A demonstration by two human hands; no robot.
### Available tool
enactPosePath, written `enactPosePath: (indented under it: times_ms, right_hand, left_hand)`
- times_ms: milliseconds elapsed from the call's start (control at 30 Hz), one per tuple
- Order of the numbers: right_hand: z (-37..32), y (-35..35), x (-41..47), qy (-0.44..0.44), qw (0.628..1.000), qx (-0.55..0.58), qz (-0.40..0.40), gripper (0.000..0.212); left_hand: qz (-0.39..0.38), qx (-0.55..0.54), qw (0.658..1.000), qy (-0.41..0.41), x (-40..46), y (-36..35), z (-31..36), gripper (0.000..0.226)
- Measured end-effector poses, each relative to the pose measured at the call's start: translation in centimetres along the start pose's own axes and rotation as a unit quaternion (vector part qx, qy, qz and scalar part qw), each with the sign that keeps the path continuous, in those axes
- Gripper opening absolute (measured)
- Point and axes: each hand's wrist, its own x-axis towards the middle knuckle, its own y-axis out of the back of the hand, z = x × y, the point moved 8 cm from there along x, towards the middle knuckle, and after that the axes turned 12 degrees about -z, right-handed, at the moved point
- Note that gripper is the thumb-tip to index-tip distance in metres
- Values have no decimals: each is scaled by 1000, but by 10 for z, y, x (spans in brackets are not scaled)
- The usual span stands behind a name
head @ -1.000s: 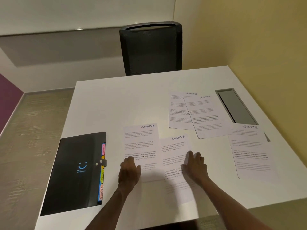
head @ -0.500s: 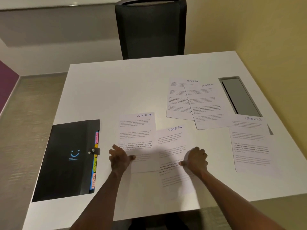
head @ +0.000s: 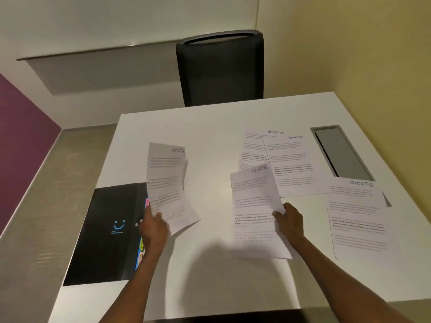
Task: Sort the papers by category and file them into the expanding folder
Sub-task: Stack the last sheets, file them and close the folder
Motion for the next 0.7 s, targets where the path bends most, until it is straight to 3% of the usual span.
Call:
enactPosePath:
  times_ms: [67,133,233,333,500,567,633,700]
  right_hand:
    - [-25,12,-1,49,998,41,0,20]
    - [-40,15,1,54,992,111,-33,7]
    - [-54,12,9,38,966,229,-115,18]
    - [-70,12,11,42,953,249,-166,23]
    - [-87,7,6,56,940,262,-212,25]
    - [-83,11,7,49,945,268,-181,47]
    - [-82,12,7,42,938,294,-181,59]
    - [-86,15,3,57,940,285,-179,46]
  left_hand:
    - [22,-42,999,-4,-1,16,12,32]
    - [14,-52,998,-16,-1,21,25,30]
    - [-44,-31,998,-46,-5,9,47,29]
    - [-141,-30,987,-76,-21,-22,67,28]
    - [-343,-135,923,-112,-70,-76,104,30]
    - [-410,-189,883,-128,-92,-92,120,31]
    - [-448,-212,861,-116,-107,-102,128,32]
    - [-434,-205,874,-81,-107,-106,125,26]
